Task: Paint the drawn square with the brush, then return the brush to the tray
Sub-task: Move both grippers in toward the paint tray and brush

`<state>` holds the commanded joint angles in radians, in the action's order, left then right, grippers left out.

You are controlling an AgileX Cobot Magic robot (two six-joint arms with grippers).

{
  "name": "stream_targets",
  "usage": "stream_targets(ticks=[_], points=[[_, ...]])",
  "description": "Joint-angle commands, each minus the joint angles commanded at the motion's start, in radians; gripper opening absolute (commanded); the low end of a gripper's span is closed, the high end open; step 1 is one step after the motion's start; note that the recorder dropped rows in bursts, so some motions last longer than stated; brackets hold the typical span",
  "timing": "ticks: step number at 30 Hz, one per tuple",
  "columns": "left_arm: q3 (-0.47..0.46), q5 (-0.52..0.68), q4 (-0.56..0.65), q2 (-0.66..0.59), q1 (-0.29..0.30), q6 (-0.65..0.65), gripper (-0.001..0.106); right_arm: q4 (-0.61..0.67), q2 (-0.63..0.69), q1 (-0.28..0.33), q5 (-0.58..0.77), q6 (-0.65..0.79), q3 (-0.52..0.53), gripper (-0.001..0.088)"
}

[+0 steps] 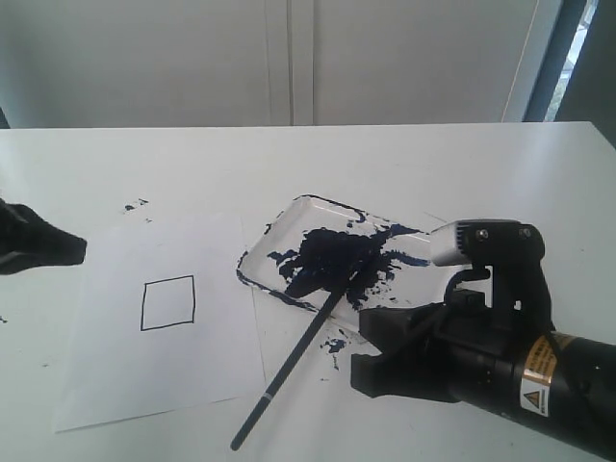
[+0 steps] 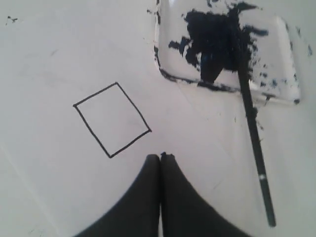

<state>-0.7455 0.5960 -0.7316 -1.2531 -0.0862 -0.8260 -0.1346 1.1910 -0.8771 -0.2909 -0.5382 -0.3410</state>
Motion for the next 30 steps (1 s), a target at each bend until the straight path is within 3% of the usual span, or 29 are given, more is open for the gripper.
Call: stream_targets(ticks=[5, 8, 11, 17, 24, 30], points=[[0.000, -0.050, 0.342, -0.016, -0.170, 0.294, 0.000, 0.000, -0.002, 0.000, 0.002, 0.004, 0.000, 0.0000], [0.000, -0.090, 0.447, -0.016, -0.270, 0.433, 0.000, 0.000, -0.002, 0.000, 0.002, 0.004, 0.000, 0.0000], [0.000, -0.171, 0.453, -0.030, -0.358, 0.524, 0.000, 0.000, -0.002, 0.000, 0.002, 0.004, 0.000, 0.0000], [0.000, -0.288, 0.455, -0.160, -0.522, 0.565, 0.000, 0.000, -0.002, 0.000, 0.030, 0.004, 0.000, 0.0000], [0.000, -0.432, 0.455, -0.294, -0.585, 0.604, 0.000, 0.000, -0.004, 0.000, 0.109, 0.004, 0.000, 0.0000], [-0.007, -0.486, 0.455, -0.366, -0.660, 0.609, 0.000, 0.002, -0.032, 0.000, 0.111, 0.004, 0.000, 0.0000]])
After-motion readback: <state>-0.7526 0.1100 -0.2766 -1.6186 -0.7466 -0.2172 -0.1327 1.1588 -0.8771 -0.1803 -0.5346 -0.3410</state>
